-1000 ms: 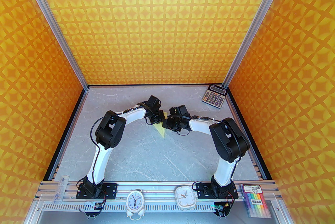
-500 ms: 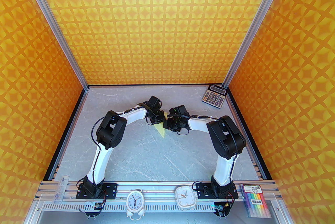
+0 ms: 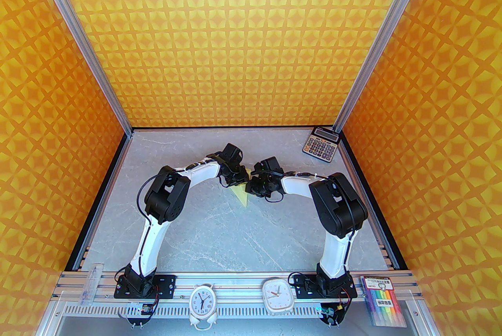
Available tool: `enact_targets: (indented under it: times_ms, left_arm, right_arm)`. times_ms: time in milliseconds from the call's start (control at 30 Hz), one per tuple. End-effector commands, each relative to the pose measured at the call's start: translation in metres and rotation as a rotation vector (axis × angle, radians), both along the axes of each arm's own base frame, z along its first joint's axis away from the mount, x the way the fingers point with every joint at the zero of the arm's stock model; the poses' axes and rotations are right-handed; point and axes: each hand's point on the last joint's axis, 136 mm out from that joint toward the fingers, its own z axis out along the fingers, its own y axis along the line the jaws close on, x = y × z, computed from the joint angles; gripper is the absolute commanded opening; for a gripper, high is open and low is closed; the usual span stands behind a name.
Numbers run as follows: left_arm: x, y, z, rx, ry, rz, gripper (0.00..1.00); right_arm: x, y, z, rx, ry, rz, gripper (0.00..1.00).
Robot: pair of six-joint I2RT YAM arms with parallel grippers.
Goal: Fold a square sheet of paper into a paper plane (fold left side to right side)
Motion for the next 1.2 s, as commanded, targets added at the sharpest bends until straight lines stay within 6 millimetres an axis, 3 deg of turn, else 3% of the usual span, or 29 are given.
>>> enact_targets:
  times_ms: [0,67,167,300,500,533,600,833,1100,1167]
  left_arm:
    - [-0.001,-0.004,0.000,0.013,-0.004,-0.021,0.18]
    - [0.001,-0.004,0.006,0.010,-0.016,-0.027,0.26]
    - [0.002,-0.002,0.016,0.007,-0.033,-0.032,0.26]
    - [0.003,0.007,0.034,0.026,-0.076,-0.036,0.39]
    - [-0.002,0.029,0.051,0.062,-0.129,-0.044,0.38]
    - [-0.002,0.033,0.050,0.069,-0.127,-0.038,0.38]
    - [-0.005,0.035,0.046,0.075,-0.126,-0.046,0.28]
    - [-0.010,0.039,0.017,0.109,-0.075,-0.056,0.21]
    - [-0.013,0.039,-0.008,0.134,-0.035,-0.071,0.21]
    - [-0.013,0.039,-0.004,0.128,-0.042,-0.067,0.21]
  right_arm:
    - [0.001,-0.004,-0.021,-0.052,0.013,0.002,0.16]
    - [0.001,-0.004,-0.022,-0.055,0.014,0.002,0.16]
    - [0.000,-0.004,-0.021,-0.053,0.013,0.006,0.18]
    - [0.000,-0.003,-0.021,-0.048,0.013,0.010,0.17]
    - [-0.001,-0.003,-0.023,-0.053,0.015,0.014,0.16]
    - [-0.001,-0.004,-0.024,-0.053,0.017,0.011,0.16]
    - [-0.001,-0.004,-0.024,-0.051,0.017,0.011,0.16]
    - [-0.001,-0.003,-0.021,-0.048,0.011,0.012,0.16]
    - [-0.002,-0.003,-0.021,-0.046,0.010,0.014,0.16]
    - [-0.002,-0.003,-0.021,-0.046,0.010,0.015,0.15]
